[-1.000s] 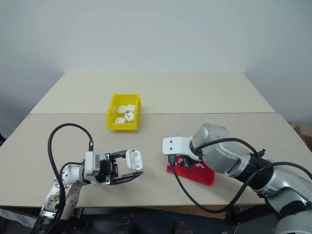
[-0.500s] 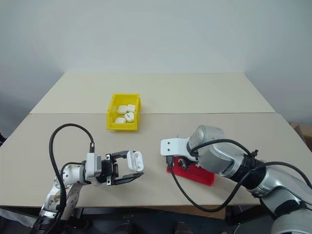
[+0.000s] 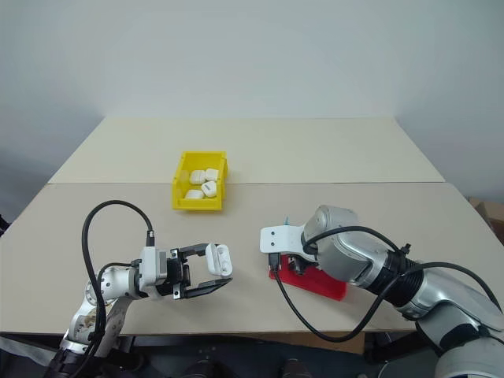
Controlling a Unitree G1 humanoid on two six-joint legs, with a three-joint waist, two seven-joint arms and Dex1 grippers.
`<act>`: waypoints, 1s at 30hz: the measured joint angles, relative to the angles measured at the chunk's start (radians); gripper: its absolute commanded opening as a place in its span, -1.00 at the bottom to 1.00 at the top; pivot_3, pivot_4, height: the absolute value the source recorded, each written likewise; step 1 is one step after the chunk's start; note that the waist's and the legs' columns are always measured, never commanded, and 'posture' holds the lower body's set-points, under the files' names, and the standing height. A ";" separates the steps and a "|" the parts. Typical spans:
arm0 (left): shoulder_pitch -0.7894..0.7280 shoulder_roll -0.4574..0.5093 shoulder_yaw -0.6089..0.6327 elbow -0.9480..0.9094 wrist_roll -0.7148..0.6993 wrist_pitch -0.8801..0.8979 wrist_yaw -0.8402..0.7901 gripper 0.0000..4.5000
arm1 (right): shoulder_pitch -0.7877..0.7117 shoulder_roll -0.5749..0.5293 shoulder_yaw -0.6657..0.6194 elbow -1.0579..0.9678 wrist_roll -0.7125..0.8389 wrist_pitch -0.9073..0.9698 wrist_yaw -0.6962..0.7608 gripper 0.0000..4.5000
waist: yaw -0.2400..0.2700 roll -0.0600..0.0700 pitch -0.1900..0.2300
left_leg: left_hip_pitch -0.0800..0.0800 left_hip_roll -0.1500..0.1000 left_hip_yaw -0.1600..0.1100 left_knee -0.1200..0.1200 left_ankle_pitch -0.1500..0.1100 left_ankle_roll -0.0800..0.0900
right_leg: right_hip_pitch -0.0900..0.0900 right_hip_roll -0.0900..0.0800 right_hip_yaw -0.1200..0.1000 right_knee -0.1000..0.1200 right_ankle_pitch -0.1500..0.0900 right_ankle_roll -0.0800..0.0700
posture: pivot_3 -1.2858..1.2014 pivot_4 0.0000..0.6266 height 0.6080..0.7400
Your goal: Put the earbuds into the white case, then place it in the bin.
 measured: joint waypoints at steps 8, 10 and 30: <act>0.000 0.002 0.000 0.000 0.001 0.000 0.001 0.22 | 0.000 0.004 0.000 0.008 -0.006 -0.011 0.000 -0.14 | 0.000 0.000 0.000 | 0.000 0.000 0.000 0.000 0.000 0.000 | 0.000 0.000 0.000 0.000 0.000 0.000 | 0.03 -0.52 1.00; 0.000 0.003 0.000 0.000 0.001 0.000 0.001 0.22 | 0.001 0.004 0.000 0.008 -0.006 -0.012 0.001 -0.14 | 0.000 0.000 0.000 | 0.000 0.000 0.000 0.000 0.000 0.000 | 0.000 0.000 0.000 0.000 0.000 0.000 | 0.03 -0.52 1.00; 0.000 0.015 -0.004 0.000 0.021 0.001 0.019 0.22 | 0.011 0.004 -0.004 0.009 -0.028 -0.031 0.007 -0.39 | 0.000 0.000 0.000 | 0.000 0.000 0.000 0.000 0.000 0.000 | 0.000 0.000 0.000 0.000 0.000 0.000 | 0.03 -0.52 1.00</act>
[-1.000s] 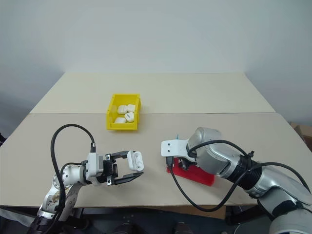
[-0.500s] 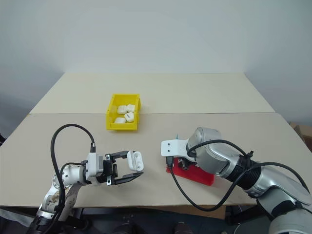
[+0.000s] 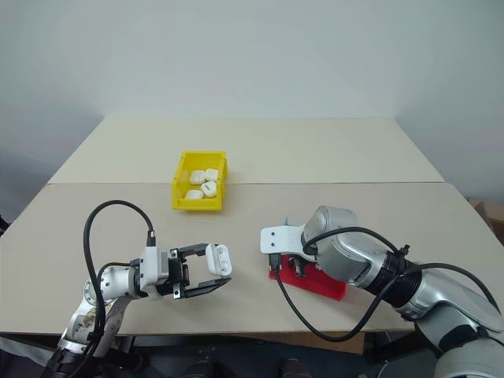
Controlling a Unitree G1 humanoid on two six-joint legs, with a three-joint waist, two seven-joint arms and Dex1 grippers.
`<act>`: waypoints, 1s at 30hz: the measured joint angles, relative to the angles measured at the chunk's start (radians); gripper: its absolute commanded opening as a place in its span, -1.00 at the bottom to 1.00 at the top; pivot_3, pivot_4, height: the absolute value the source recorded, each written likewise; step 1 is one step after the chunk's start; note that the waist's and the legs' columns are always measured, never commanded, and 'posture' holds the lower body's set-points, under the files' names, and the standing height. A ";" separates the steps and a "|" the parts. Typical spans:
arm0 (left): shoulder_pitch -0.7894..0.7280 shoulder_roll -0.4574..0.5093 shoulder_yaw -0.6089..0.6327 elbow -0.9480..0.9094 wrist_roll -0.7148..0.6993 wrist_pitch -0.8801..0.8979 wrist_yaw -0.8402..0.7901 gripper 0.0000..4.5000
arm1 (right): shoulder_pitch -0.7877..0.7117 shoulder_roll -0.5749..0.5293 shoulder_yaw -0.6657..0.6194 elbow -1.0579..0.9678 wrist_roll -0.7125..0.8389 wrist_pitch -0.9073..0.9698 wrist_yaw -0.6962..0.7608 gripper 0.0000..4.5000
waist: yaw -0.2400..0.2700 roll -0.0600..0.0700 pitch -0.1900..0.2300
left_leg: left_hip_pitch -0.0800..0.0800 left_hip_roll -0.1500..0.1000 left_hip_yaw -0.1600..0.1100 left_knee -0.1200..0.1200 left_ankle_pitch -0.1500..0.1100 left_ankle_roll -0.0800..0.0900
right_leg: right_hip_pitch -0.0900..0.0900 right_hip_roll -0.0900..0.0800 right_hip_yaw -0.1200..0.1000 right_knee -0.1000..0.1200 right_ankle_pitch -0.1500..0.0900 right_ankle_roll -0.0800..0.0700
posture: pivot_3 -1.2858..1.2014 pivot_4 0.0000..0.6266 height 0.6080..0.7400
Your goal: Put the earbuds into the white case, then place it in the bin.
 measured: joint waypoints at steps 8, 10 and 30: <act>0.000 0.000 -0.003 0.000 0.001 0.001 0.003 0.22 | 0.005 0.000 -0.006 0.000 -0.001 -0.003 0.006 -0.55 | 0.000 0.000 0.000 | 0.000 0.000 0.000 0.000 0.000 0.000 | 0.000 0.000 0.000 0.000 0.000 0.000 | 0.03 -0.52 1.00; 0.000 0.000 -0.003 0.000 0.001 0.001 0.003 0.22 | 0.006 0.000 -0.010 -0.001 -0.002 -0.006 0.006 -0.70 | 0.000 0.000 0.000 | 0.000 0.000 0.000 0.000 0.000 0.000 | 0.000 0.000 0.000 0.000 0.000 0.000 | 0.03 -0.52 1.00; -0.086 -0.008 -0.007 -0.124 -0.147 0.137 0.021 0.22 | 0.169 -0.108 -0.540 -0.260 0.229 0.055 0.033 -0.70 | 0.009 -0.001 0.000 | -0.002 0.000 -0.001 -0.001 0.000 0.000 | -0.001 0.000 -0.001 -0.002 0.000 0.001 | 0.03 -0.52 1.00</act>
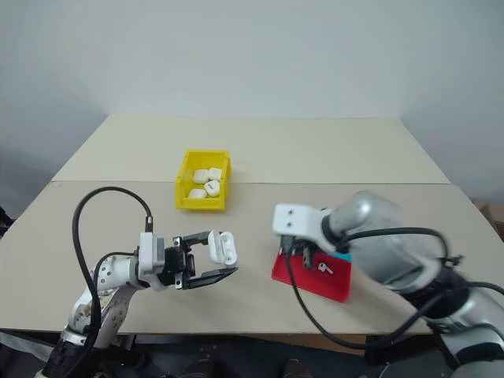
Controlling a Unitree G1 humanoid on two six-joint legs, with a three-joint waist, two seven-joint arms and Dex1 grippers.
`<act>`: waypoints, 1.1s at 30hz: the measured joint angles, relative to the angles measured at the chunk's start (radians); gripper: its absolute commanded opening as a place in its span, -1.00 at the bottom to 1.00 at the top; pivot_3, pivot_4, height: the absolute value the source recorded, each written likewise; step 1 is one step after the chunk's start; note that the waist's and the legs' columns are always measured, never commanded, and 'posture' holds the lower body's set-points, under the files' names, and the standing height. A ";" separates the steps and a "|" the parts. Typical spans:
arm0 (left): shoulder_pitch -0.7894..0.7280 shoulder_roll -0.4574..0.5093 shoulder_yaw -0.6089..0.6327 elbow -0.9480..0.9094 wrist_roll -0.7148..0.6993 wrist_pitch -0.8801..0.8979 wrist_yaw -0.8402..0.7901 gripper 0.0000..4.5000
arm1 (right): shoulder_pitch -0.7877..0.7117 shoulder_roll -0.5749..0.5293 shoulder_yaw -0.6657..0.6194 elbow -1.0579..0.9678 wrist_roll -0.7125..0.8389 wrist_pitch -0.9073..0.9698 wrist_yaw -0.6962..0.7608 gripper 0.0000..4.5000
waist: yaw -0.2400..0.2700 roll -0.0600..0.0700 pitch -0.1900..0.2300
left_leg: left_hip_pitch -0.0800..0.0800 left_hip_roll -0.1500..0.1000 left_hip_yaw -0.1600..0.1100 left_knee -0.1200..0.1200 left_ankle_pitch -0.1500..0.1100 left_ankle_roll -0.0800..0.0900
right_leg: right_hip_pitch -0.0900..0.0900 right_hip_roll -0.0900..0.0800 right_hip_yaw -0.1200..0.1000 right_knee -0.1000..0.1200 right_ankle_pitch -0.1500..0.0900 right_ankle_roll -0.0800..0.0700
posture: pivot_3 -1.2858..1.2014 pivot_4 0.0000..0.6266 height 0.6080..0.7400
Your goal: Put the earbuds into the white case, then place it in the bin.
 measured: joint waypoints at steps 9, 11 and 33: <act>-0.158 0.016 0.005 -0.084 -0.131 0.168 -0.006 0.22 | 0.044 0.174 -0.614 -0.014 0.385 -0.074 -0.033 -0.70 | -0.011 0.000 0.000 | 0.003 0.000 -0.001 -0.001 0.000 0.000 | 0.003 0.001 0.001 0.000 -0.002 0.005 | 0.03 -0.52 1.00; -0.187 0.033 -0.001 -0.092 -0.129 0.203 -0.007 0.22 | 0.028 0.243 -0.676 -0.007 0.468 -0.124 -0.062 -0.70 | -0.012 0.000 0.000 | 0.003 0.000 -0.002 -0.001 0.000 0.000 | 0.003 0.002 0.001 0.000 -0.002 0.005 | 0.03 -0.52 1.00; -0.284 0.065 -0.021 -0.165 -0.155 0.365 0.055 0.22 | 0.091 0.479 -0.560 0.145 0.766 -0.683 -0.016 -0.70 | -0.009 0.000 0.000 | 0.002 0.000 -0.002 -0.001 0.000 0.000 | 0.003 0.002 0.001 0.001 -0.001 0.002 | 0.03 -0.52 1.00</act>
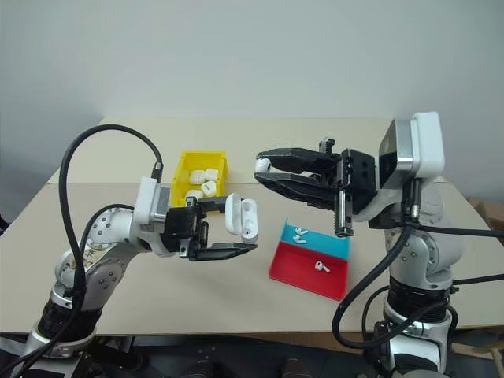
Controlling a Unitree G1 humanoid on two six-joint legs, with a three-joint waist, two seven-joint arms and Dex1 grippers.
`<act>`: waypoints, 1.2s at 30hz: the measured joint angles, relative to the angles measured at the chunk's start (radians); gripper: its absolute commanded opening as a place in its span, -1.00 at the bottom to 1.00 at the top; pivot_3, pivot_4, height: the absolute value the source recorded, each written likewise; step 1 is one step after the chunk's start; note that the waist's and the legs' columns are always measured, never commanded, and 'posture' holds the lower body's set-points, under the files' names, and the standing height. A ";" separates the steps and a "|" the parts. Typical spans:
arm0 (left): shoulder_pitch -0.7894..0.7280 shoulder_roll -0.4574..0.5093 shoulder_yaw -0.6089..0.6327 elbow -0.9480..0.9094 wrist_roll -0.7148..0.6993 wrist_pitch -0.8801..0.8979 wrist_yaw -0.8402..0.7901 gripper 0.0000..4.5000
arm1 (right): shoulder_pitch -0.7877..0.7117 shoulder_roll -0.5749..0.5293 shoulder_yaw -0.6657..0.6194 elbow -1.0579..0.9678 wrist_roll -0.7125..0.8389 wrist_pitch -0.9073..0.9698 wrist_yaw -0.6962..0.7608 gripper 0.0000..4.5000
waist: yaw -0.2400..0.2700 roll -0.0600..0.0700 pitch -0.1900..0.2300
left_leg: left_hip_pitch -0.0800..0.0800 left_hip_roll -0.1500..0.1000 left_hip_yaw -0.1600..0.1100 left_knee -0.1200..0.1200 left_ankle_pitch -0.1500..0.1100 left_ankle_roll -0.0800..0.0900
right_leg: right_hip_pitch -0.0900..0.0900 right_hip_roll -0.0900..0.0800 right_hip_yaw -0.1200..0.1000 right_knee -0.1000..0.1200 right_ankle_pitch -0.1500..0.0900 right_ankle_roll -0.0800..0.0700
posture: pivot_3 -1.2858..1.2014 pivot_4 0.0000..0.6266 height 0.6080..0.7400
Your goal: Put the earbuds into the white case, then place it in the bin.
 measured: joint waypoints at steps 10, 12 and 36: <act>0.000 -0.002 0.000 -0.015 -0.010 0.000 0.000 0.22 | 0.058 -0.014 0.105 0.027 -0.091 -0.139 0.017 -0.70 | 0.000 0.000 0.000 | 0.000 0.000 0.000 0.000 0.000 0.000 | 0.000 0.000 0.000 0.000 0.000 0.000 | 0.03 -0.52 1.00; 0.000 -0.003 0.000 -0.015 -0.010 0.000 0.000 0.22 | 0.062 -0.020 0.112 0.027 -0.095 -0.150 0.016 -0.70 | 0.001 0.000 0.000 | 0.000 0.000 0.000 0.000 0.000 0.000 | 0.000 0.000 0.000 0.000 0.000 0.000 | 0.03 -0.52 1.00; 0.001 -0.021 0.000 0.000 0.007 -0.006 -0.020 0.22 | 0.084 -0.068 0.168 0.049 -0.131 -0.222 0.011 -0.12 | 0.001 0.000 0.000 | 0.000 0.000 0.000 0.000 0.000 0.000 | 0.000 0.000 0.000 0.000 0.000 0.000 | 0.03 -0.52 1.00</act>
